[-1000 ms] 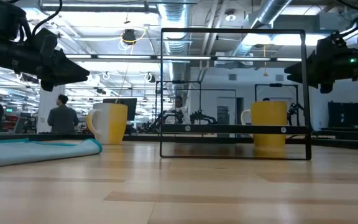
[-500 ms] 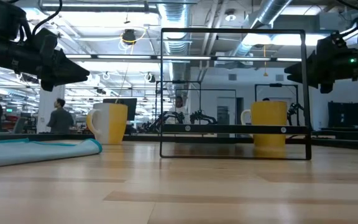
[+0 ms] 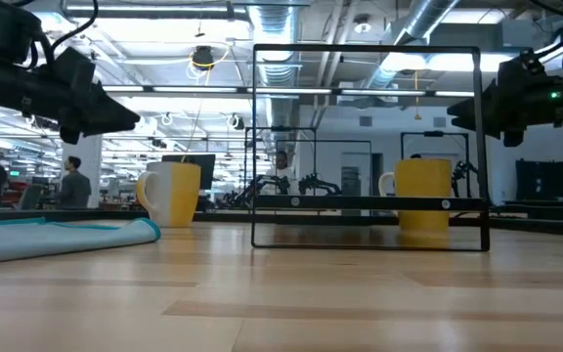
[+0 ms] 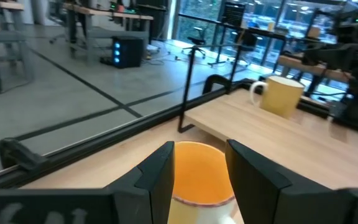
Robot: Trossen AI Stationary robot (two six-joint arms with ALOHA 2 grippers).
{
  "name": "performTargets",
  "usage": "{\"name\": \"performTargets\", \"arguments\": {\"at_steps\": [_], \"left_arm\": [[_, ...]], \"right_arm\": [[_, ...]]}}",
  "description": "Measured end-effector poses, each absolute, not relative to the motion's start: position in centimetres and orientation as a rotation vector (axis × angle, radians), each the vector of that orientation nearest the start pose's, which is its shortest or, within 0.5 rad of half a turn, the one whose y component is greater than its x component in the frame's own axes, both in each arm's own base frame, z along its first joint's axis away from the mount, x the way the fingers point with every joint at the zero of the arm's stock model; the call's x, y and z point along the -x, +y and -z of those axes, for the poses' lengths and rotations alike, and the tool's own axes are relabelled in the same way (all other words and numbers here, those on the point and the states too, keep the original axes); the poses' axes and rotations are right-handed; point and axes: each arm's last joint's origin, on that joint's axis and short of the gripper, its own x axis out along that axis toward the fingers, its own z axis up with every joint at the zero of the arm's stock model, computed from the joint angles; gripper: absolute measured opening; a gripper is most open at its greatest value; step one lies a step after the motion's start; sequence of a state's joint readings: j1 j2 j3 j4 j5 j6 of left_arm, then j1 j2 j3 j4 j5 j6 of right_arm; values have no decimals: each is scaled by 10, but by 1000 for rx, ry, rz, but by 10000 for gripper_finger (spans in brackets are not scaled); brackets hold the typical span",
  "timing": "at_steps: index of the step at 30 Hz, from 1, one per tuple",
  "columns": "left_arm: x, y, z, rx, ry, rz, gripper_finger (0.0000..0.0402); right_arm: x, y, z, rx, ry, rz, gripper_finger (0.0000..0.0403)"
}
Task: Stack small to large cups/mugs on shelf
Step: Put the yellow mug on the shelf
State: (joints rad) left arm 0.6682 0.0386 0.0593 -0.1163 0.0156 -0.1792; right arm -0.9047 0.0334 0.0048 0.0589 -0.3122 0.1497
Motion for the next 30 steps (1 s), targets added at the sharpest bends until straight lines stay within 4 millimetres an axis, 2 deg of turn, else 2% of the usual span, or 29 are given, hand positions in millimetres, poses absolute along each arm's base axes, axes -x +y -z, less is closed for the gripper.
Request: {"name": "performTargets", "arguments": {"at_steps": [11,30], "left_arm": [[-73,63,-170,192,11,-818,135],[-72,63,-171,107,40,-840,135]], "right_arm": [[-68,-72,-168,-127,-70,589,226],[-68,-72,-168,-128,-70,589,226]]}}
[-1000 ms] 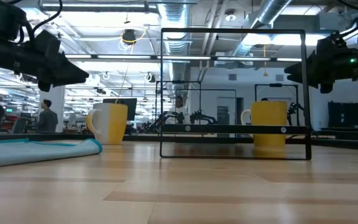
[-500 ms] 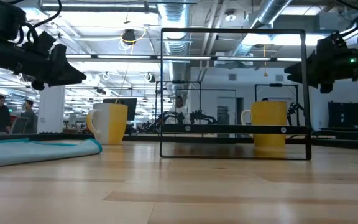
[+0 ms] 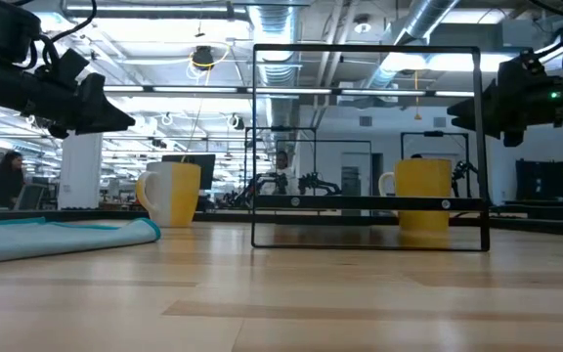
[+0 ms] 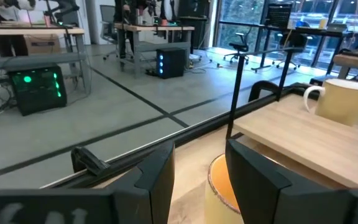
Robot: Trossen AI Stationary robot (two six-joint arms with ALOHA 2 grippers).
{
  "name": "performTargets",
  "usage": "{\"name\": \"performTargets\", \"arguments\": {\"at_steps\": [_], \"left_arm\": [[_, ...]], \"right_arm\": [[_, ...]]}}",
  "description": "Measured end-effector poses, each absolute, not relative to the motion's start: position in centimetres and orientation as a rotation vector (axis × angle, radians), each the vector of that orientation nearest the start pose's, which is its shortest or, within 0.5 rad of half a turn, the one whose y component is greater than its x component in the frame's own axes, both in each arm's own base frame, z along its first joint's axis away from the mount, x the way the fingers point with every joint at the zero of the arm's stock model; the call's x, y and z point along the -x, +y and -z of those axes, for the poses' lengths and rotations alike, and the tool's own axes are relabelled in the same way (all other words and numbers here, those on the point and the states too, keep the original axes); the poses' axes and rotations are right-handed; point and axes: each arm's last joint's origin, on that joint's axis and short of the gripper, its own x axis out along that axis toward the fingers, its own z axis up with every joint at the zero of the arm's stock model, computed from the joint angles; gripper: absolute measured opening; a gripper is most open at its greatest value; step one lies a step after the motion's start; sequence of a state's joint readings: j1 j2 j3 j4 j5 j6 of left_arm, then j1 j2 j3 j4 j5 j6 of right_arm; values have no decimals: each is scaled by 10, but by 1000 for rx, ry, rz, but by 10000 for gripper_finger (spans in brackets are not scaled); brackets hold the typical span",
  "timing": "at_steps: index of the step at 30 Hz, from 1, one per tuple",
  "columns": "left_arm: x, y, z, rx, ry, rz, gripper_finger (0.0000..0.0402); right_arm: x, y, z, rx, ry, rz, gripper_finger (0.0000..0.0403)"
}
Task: Stack small to large cups/mugs on shelf
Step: Put the yellow mug on the shelf
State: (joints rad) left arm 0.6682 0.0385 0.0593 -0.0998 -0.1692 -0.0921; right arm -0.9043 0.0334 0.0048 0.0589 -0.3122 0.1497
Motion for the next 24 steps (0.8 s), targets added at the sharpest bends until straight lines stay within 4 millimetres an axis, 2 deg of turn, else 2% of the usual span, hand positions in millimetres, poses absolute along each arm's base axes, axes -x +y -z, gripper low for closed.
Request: {"name": "performTargets", "arguments": {"at_steps": [10,24], "left_arm": [[-73,63,-174,205,-47,-835,135],[-68,55,-218,154,-210,-684,135]], "right_arm": [[-68,-72,-168,-128,-70,589,226],[-68,-72,-168,-128,-70,589,226]]}}
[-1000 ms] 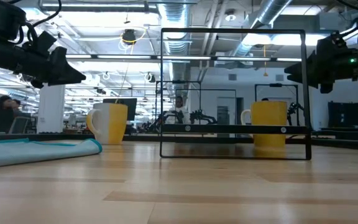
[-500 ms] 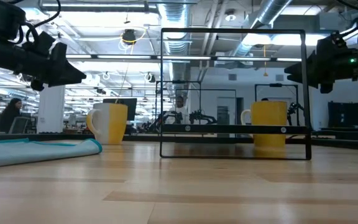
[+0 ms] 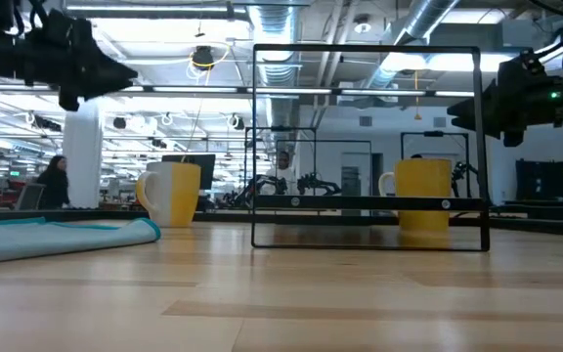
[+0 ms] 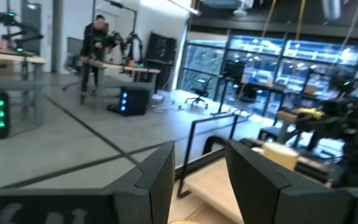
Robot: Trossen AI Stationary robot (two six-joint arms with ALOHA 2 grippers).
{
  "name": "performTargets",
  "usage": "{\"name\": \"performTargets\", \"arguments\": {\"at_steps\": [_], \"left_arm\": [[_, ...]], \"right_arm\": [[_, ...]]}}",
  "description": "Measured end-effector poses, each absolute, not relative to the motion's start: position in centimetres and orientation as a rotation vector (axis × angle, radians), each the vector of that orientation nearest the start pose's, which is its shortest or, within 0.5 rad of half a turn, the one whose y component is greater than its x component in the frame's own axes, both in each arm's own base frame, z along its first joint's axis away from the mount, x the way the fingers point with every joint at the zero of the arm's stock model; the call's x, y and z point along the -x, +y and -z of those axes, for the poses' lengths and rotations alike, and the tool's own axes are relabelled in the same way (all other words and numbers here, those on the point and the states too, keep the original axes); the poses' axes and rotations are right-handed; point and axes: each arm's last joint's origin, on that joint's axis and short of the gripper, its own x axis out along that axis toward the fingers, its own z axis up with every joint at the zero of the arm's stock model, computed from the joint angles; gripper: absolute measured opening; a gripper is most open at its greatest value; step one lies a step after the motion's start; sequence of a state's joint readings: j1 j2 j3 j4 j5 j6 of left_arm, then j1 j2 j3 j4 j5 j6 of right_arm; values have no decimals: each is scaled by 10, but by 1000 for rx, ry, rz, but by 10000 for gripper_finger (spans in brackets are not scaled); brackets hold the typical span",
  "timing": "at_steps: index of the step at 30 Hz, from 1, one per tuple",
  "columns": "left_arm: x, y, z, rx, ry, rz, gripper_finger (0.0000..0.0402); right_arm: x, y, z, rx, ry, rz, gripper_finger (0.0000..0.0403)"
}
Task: Stack small to large cups/mugs on shelf
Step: Put the yellow mug on the shelf
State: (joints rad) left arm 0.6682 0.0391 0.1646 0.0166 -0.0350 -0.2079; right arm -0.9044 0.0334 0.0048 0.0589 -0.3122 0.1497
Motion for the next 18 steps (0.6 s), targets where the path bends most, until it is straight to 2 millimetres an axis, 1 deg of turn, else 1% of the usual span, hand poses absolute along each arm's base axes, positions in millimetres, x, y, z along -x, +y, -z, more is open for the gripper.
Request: {"name": "performTargets", "arguments": {"at_steps": [3,8,14,18], "left_arm": [[-68,53,-222,172,-227,-639,135],[-69,51,-223,216,-231,-560,135],[-72,45,-224,305,-232,-393,135],[-77,41,-232,293,-288,-306,135]], "right_arm": [[-68,-72,-168,-128,-70,589,226],[-68,-72,-168,-128,-70,589,226],[-68,-72,-168,-128,-70,589,226],[-68,-72,-168,-128,-70,589,226]]}}
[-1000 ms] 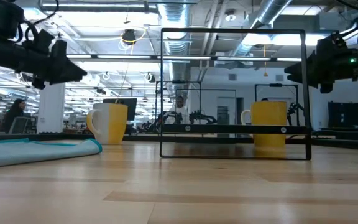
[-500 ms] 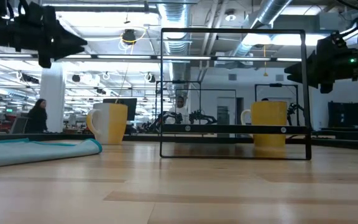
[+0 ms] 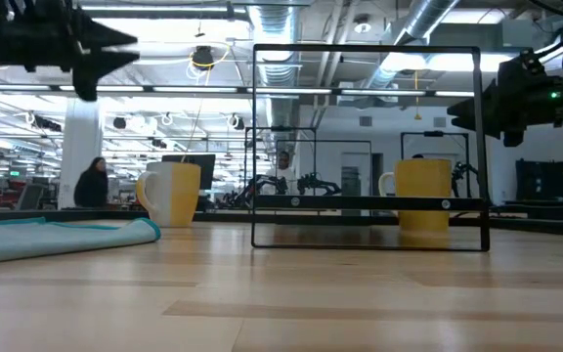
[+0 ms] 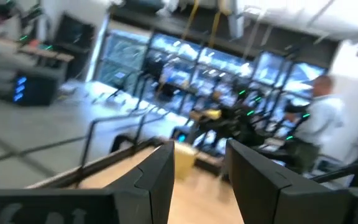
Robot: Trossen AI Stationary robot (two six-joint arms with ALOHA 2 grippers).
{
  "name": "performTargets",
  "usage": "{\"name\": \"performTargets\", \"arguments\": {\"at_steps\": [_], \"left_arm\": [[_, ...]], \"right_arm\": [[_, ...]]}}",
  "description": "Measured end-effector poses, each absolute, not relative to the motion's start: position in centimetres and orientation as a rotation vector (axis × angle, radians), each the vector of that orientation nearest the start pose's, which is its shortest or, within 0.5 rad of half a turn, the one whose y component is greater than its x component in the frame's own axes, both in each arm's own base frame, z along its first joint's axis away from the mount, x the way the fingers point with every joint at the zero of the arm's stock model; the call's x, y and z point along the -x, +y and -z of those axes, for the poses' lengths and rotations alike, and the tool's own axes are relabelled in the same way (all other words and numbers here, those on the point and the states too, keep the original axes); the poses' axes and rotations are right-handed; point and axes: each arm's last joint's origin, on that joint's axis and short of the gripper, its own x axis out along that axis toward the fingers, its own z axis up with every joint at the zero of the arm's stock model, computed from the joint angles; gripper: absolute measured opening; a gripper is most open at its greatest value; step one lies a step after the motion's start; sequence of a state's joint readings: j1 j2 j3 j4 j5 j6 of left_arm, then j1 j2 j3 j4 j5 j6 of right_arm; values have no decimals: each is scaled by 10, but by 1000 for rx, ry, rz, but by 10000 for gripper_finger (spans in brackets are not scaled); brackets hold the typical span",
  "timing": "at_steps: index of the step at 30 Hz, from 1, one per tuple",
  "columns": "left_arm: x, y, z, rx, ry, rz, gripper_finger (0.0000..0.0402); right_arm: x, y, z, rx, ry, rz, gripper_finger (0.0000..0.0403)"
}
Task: Stack small to large cups/mugs on shelf
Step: Put the yellow mug on the shelf
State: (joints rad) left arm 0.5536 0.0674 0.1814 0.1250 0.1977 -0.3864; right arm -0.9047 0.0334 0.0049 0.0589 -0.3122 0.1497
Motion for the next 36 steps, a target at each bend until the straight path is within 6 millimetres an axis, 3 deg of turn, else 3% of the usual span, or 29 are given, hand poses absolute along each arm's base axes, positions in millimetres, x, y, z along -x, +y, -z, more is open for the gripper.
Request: {"name": "performTargets", "arguments": {"at_steps": [6,12,15,19,23,30,36], "left_arm": [[-89,39,-262,227,-289,-265,135],[-126,42,-299,141,-28,-209,135],[-148,43,-305,125,147,-164,135],[-170,42,-299,198,399,-132,135],[-187,39,-289,298,516,-76,135],[-214,33,-276,359,548,-40,135],[-236,37,-266,334,515,-96,135]], "right_arm": [[-68,-72,-168,-128,-70,589,226],[-68,-71,-168,-156,-79,587,226],[-68,-71,-168,-237,-104,584,226],[-68,-71,-168,-408,-155,575,226],[-68,-71,-168,-558,-200,565,226],[-68,-71,-168,-694,-241,554,226],[-67,-72,-168,-617,-219,563,226]]}}
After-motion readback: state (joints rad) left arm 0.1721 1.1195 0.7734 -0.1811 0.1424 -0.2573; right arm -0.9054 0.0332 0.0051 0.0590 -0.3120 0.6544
